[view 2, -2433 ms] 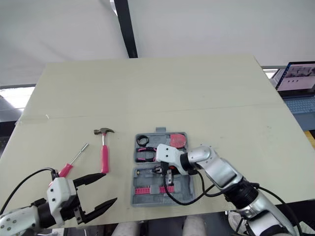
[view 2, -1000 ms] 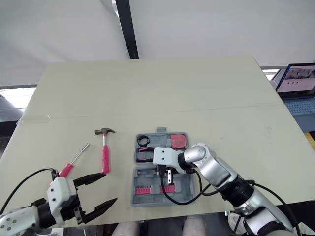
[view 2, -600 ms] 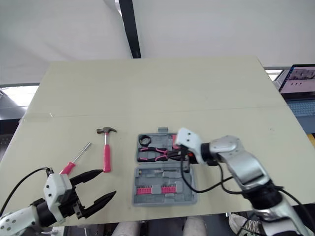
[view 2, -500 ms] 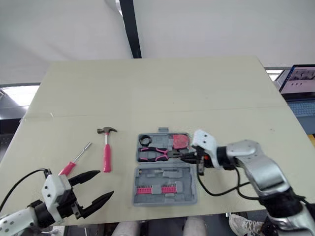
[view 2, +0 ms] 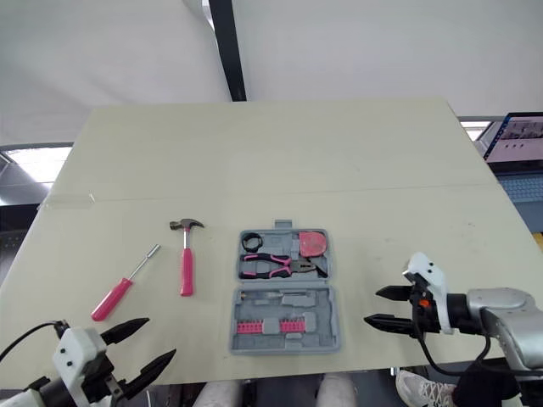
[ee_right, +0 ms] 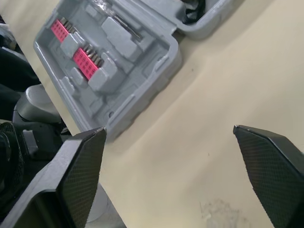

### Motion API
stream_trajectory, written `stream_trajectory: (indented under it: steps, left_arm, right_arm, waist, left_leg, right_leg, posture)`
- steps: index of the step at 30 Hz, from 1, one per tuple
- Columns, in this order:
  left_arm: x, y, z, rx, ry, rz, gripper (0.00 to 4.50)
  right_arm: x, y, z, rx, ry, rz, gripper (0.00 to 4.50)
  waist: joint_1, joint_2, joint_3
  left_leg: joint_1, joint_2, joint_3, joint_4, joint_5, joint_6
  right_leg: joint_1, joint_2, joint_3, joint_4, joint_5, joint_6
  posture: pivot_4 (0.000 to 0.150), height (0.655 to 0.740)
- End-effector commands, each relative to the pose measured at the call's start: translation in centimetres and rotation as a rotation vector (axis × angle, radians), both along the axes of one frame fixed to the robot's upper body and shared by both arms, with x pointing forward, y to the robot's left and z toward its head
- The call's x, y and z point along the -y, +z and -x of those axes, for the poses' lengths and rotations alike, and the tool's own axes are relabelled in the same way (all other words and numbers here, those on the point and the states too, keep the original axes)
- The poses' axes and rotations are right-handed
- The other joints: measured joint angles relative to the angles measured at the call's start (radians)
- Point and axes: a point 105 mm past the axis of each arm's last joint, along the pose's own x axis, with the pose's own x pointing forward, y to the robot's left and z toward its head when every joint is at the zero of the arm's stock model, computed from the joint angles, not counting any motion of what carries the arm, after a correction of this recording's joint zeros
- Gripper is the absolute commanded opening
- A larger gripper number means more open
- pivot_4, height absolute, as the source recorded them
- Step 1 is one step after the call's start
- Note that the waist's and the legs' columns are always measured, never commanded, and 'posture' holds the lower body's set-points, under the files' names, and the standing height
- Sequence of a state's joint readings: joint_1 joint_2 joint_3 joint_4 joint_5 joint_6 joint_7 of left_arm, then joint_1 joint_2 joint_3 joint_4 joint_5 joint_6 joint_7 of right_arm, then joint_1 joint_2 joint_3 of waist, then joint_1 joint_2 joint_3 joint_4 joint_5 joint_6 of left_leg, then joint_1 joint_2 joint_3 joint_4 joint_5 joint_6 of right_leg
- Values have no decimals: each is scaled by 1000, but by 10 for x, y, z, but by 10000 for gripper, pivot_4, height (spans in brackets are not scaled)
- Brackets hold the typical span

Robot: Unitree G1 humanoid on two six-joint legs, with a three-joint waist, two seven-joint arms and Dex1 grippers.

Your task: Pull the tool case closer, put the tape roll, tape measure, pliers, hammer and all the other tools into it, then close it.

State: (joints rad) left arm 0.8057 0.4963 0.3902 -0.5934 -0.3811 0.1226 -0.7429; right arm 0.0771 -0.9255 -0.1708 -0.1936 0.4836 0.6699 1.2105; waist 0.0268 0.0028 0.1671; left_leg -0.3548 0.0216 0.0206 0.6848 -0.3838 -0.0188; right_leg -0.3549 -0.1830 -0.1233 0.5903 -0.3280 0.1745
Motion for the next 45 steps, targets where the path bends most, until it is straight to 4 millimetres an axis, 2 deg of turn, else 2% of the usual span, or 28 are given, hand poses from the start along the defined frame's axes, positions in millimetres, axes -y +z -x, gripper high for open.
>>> stream_trajectory:
  steps: [1, 6, 12, 15, 17, 20, 26, 31, 34, 39, 45]
  left_arm:
    - [1, 0, 4, 10, -27, -27, 45000]
    - [9, -1, 0, 21, -53, -11, 45000]
    - [12, -1, -3, 24, -40, 11, 45000]
    - [9, 1, -4, 28, -7, 22, 45000]
    - [9, 1, -5, 28, 3, 23, 45000]
    - [9, 1, -5, 20, 15, 30, 45000]
    - [9, 6, -12, 37, 77, 20, 45000]
    - [13, 52, -47, 132, 278, 99, 45000]
    - [13, 59, -60, 100, 361, 49, 45000]
    - [7, 59, -72, 67, 565, 72, 45000]
    - [5, 54, -80, 33, 625, 47, 45000]
  right_arm:
    - [5, 2, -1, 94, 9, 25, 44625]
    - [10, 1, 1, 152, 26, 35, 44625]
    - [6, 30, -1, 294, 90, 45, 44625]
    - [-6, 58, 7, 411, 145, -76, 44625]
    - [-9, 65, 7, 450, 147, -95, 44625]
    - [-10, 54, 8, 428, 161, -61, 44625]
    - [-17, 54, 5, 434, 174, -88, 44625]
    - [-15, 53, 4, 413, 178, -86, 44625]
    - [-14, 55, 2, 412, 175, -81, 44625]
    - [-9, 57, -1, 394, 167, -62, 44625]
    - [-6, 65, 1, 400, 161, -60, 44625]
  waist:
    - [0, 0, 0]
    - [0, 0, 0]
    - [-1, 0, 0]
    - [0, 0, 0]
    - [1, 0, 0]
    - [1, -1, 0]
    - [-2, -1, 0]
    - [10, -1, 0]
    - [8, 0, 0]
    - [-1, 0, -1]
    - [3, 0, -1]
  left_leg:
    - [0, 0, 0, 0, 0, 0]
    - [0, 0, 0, 0, 0, 0]
    - [0, 0, 0, 0, 0, 0]
    - [0, 0, 0, 0, 0, 0]
    - [1, 0, 0, 0, 0, 0]
    - [2, 0, 0, 0, 0, 0]
    - [2, 0, 0, 0, 0, 0]
    - [2, 0, -3, 2, 0, 0]
    - [4, 0, -6, 5, 0, 0]
    - [4, 0, -9, 4, -1, 1]
    - [4, 0, -9, 5, -1, 1]
  right_leg:
    - [0, 0, 0, 0, 0, 0]
    - [0, 0, 0, 0, 0, 0]
    - [0, 0, 0, 0, 0, 0]
    - [0, 0, 0, 0, 0, 0]
    - [1, 0, 0, 0, 0, 0]
    - [2, 0, 0, 0, 0, 0]
    - [2, 0, 0, 0, 0, 0]
    - [5, 0, -1, 0, 0, 0]
    - [9, 0, -3, 0, 0, 0]
    - [12, 0, -5, -1, 0, 0]
    - [13, 0, -5, -1, 0, 0]
  posture:
    - [1500, 7400]
    - [1500, 7400]
    - [1500, 7400]
    - [1500, 7400]
    - [1500, 7400]
    - [1500, 7400]
    - [1500, 7400]
    - [1500, 7400]
    - [1500, 7400]
    - [1500, 7400]
    - [1500, 7400]
